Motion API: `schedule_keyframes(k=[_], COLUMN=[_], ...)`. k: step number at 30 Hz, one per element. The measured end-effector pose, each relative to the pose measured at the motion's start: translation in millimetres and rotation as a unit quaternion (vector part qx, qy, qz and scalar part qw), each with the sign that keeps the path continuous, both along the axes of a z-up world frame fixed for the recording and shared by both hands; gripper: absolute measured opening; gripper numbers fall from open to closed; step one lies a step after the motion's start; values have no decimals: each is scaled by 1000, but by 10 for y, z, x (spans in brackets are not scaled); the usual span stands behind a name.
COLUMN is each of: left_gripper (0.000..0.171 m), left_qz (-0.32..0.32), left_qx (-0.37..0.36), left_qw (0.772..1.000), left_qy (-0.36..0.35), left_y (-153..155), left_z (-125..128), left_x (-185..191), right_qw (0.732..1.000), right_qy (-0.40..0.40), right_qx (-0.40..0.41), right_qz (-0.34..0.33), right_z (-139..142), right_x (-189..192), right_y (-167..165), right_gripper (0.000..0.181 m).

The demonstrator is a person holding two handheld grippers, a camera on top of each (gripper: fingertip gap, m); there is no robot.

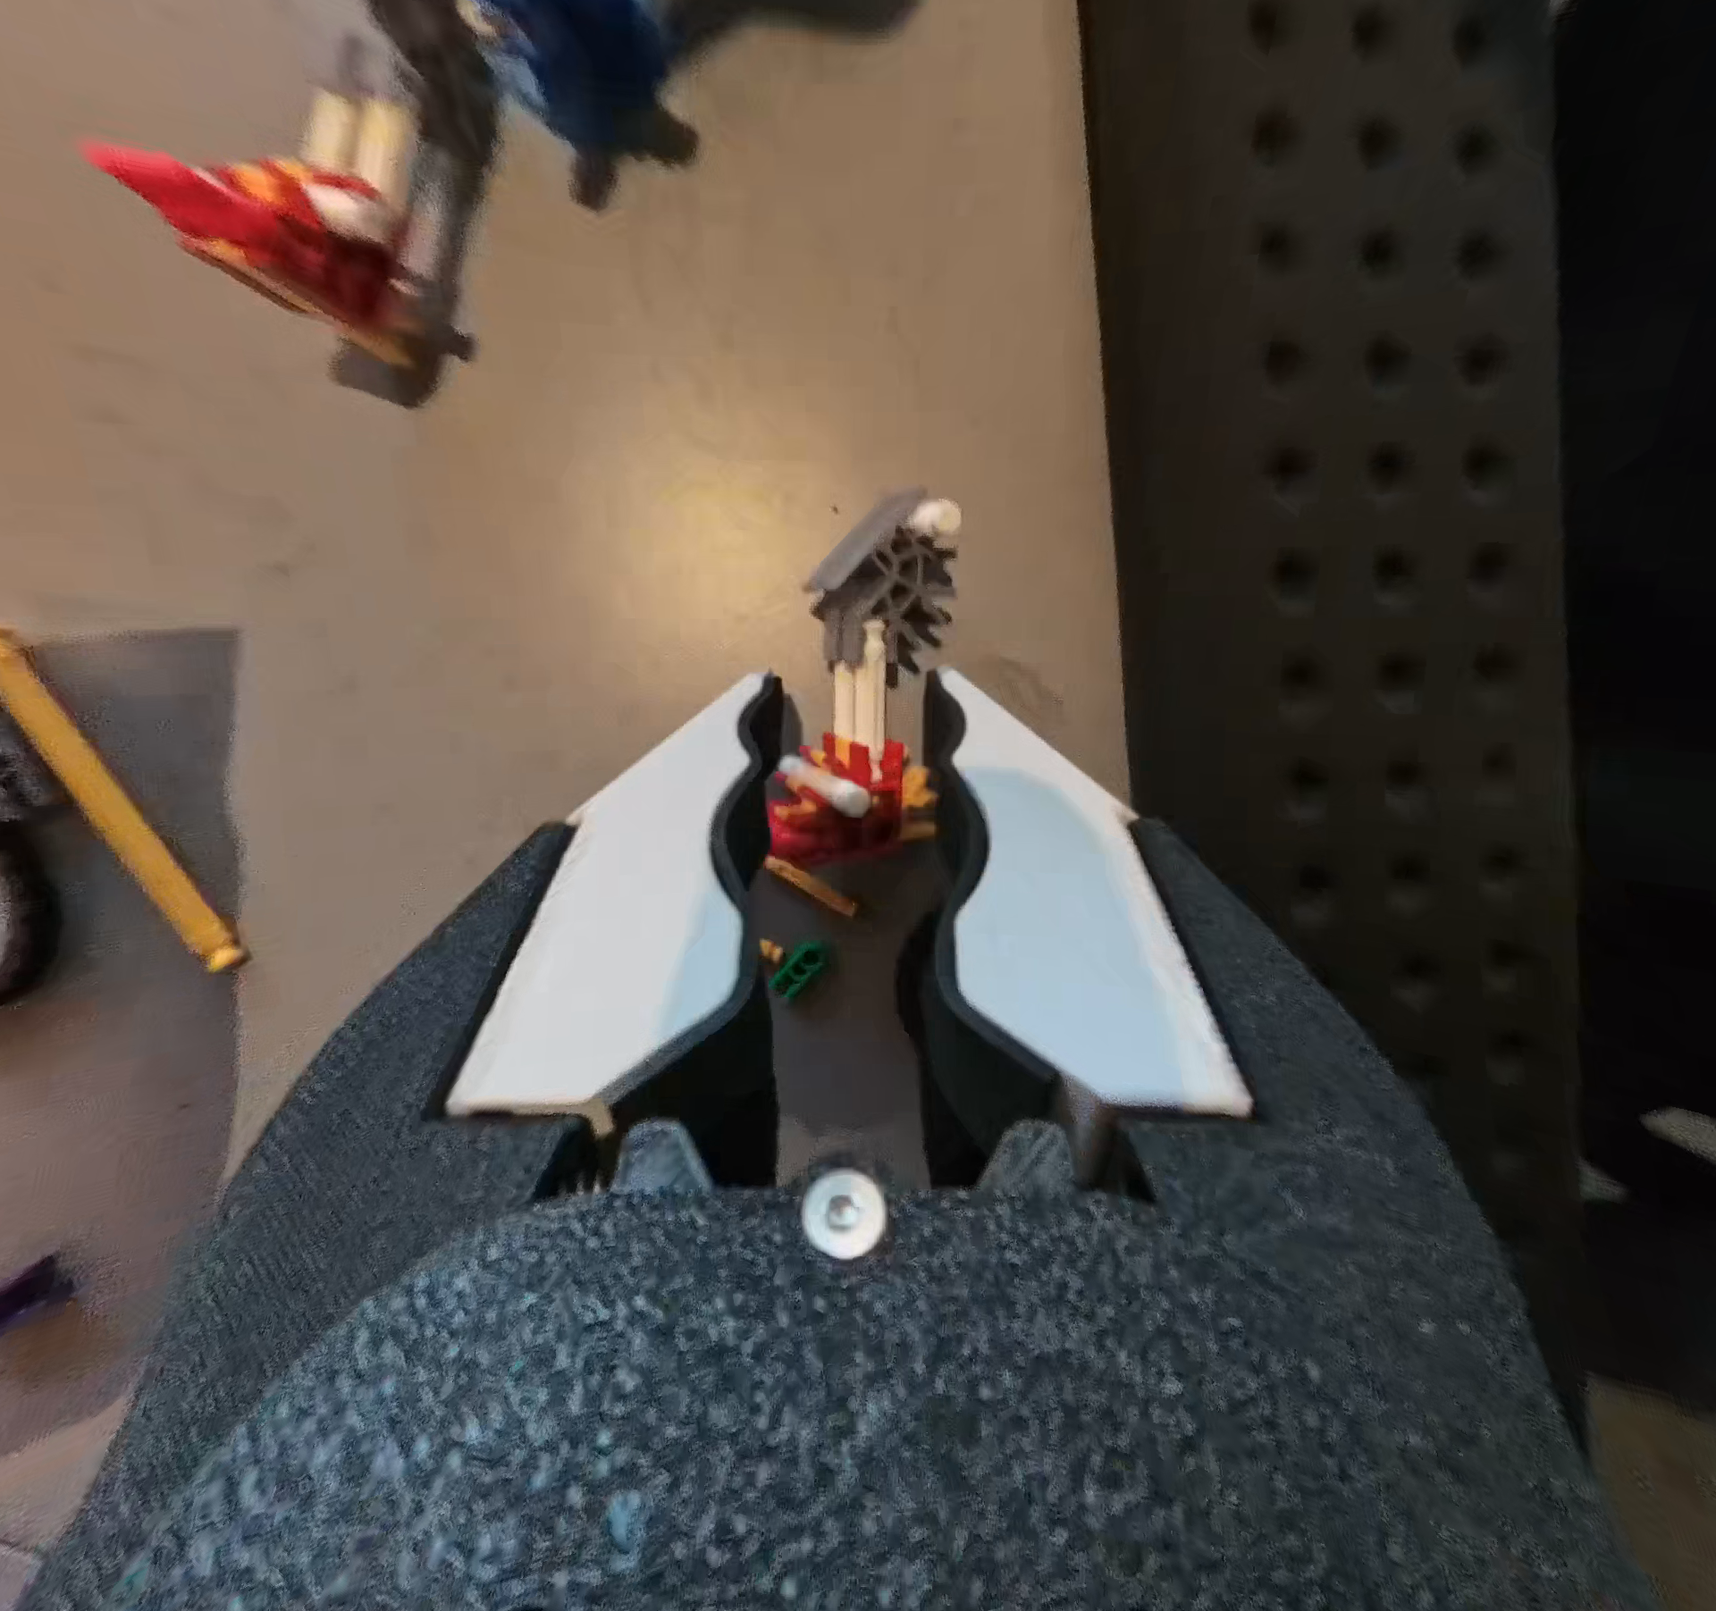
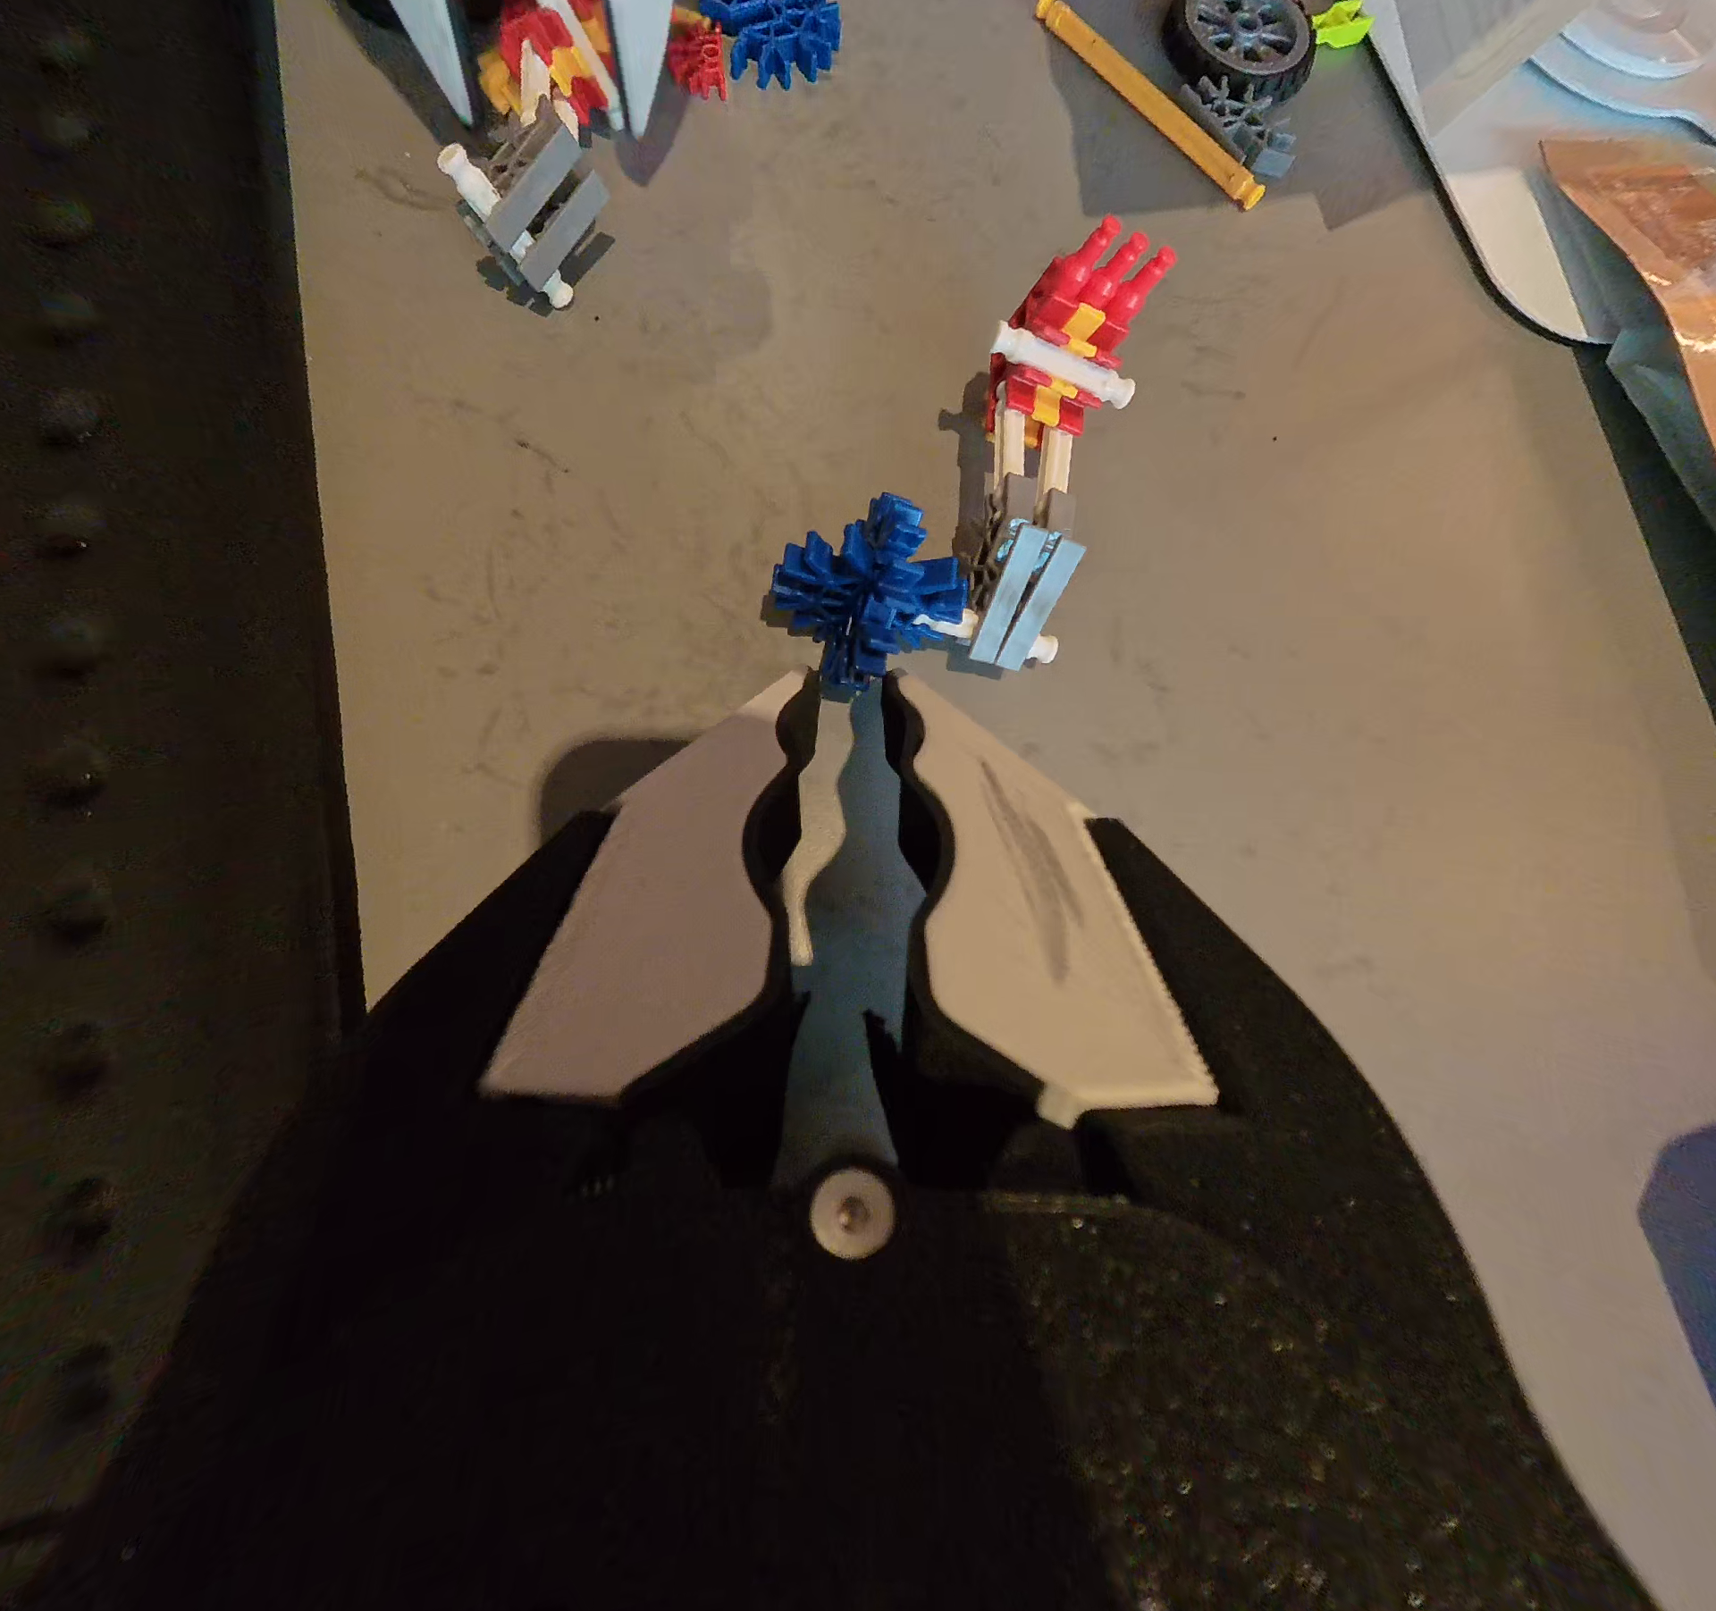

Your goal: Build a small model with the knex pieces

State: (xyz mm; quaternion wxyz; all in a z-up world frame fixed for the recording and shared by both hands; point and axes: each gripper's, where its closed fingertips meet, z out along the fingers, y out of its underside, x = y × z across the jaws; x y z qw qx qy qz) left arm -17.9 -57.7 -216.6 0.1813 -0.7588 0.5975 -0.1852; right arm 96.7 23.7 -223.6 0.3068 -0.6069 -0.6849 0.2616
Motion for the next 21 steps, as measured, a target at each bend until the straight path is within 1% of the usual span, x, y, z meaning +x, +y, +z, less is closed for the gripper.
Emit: schedule_keyframes(k=[2, 3, 4, 7, 8, 9, 10, 11, 12, 13, 14, 15, 16, 17, 18, 19, 20, 21], left_gripper=[19, 9, 7, 6, 6, 5, 5, 6, 13, 15, 12, 12, 12, 18, 28, 34, 35, 34], left_qz=[-23, -29, -18, 13, 28, 53, 57, 31, -3, -29, -34, -36, -36, -33, -32, -38, -38, -38], left_qx=[13, 13, 35, 154, 207, 272, 330, 380, 411, 414, 432, 437, 429, 418, 411, 398, 401, 413], left_qw=[999, 999, 999, 986, 975, 957, 935, 908, 882, 875, 871, 870, 875, 881, 889, 898, 899, 893], left_qy=[29, 20, 25, 62, 74, 85, 114, 173, 232, 248, 233, 226, 224, 219, 201, 181, 171, 173], left_y=[-27, -56, 2, 322, 470, 646, 761, 817, 832, 771, 742, 712, 678, 645, 599, 526, 495, 496], left_z=[-123, -103, -92, 7, 69, 154, 191, 155, 74, -37, -46, -45, -44, -21, 16, 40, 87, 128], left_x=[-27, 15, 23, 20, 51, 90, 119, 115, 93, 132, 203, 214, 197, 186, 214, 254, 275, 271], right_qw=[1000, 1000, 1000, 1000, 1000, 1000, 1000, 1000, 1000, 1000, 1000, 1000, 1000, 1000, 1000, 1000, 1000, 1000], right_qy=[0, -1, -2, -5, -5, -5, -5, -4, -4, -4, -4, -4, -4, -5, -5, -6, -6, -6], right_qx=[0, 0, 1, 2, 2, 3, 3, 3, 3, 3, 4, 4, 4, 4, 4, 4, 5, 5], right_qz=[0, 0, 1, 3, 3, 3, 3, 3, 3, 3, 3, 3, 3, 4, 4, 4, 5, 5], right_z=[0, -3, -6, -14, -14, -15, -14, -13, -12, -11, -12, -12, -13, -15, -15, -15, -16, -16], right_x=[0, 1, 0, -2, -3, -4, -4, -3, -3, -2, -1, 1, 0, -1, -2, -4, -5, -5], right_y=[0, 0, -1, -7, -8, -8, -8, -8, -7, -8, -9, -9, -9, -10, -12, -12, -13, -15], right_gripper=[13, 13, 13, 12, 12, 12, 12, 12, 12, 12, 12, 12, 12, 12, 12, 12, 11, 11])
